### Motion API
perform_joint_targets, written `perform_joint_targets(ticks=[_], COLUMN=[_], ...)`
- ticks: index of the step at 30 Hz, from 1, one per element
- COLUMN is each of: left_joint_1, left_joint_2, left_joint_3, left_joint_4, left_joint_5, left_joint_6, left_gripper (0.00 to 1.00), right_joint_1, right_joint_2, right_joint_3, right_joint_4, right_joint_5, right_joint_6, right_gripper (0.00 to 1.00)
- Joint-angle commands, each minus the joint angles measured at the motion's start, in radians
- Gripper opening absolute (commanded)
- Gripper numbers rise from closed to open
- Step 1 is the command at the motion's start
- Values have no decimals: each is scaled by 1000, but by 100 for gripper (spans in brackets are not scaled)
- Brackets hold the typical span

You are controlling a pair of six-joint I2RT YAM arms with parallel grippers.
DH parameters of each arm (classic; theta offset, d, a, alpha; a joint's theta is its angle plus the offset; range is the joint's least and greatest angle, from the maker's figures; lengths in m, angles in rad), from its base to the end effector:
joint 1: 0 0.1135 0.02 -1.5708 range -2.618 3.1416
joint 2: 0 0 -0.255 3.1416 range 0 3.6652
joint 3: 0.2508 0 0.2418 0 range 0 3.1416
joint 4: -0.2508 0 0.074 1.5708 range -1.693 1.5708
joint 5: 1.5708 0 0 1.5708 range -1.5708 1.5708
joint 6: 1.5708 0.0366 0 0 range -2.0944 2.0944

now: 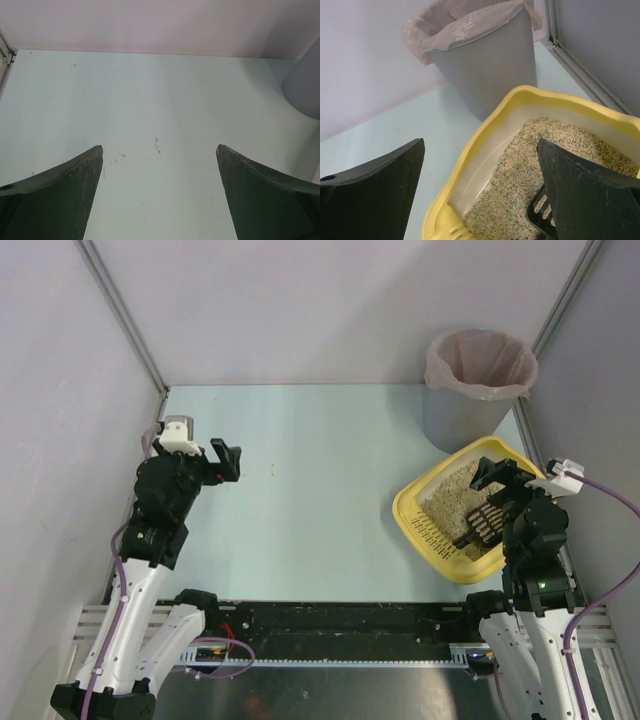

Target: Clean the litter box

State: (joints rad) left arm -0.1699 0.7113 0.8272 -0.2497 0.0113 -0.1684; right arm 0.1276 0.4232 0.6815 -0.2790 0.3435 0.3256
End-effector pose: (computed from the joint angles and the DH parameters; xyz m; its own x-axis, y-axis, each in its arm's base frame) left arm 0.1598 -0.0278 0.3519 -0.1598 -0.1426 -0.9768 0.1555 0.9735 -0.1676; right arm 0.1078 0.0014 0.3338 0.0491 0.3100 -0.9495 0.2095 0.9263 0.3132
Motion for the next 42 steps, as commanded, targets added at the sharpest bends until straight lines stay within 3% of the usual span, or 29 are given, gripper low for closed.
perform_joint_targets(ticks=[1,11,15,20,23,27,32,35,42], left_joint_1=[-3,-11,-161,-313,-365,-372,-379,-393,-454], left_joint_2=[-3,56,97,272,396,532,579,568,562], left_joint_3=[7,58,125,280,395,490,440,388,360], left_joint_4=[18,20,18,20,17,18,20,21,26], left_joint_5=[3,32,-80,-54,5,264,388,342,259], left_joint_6=[-20,-33,61,116,136,72,72,93,109], left_gripper=[100,99,100,100,100,100,100,100,100], right_joint_1=[-3,-3,-5,-13,-38,-103,-192,-278,-269], right_joint_2=[5,159,313,483,561,655,727,744,712], right_joint_3=[41,162,282,392,438,457,443,423,277], right_joint_4=[11,-113,-239,-370,-413,-442,-430,-427,-353], right_joint_5=[2,-20,-12,84,89,40,-70,-197,-150], right_joint_6=[12,4,-28,-51,-63,-72,-68,1,153], right_gripper=[100,100,95,95,94,92,90,86,74])
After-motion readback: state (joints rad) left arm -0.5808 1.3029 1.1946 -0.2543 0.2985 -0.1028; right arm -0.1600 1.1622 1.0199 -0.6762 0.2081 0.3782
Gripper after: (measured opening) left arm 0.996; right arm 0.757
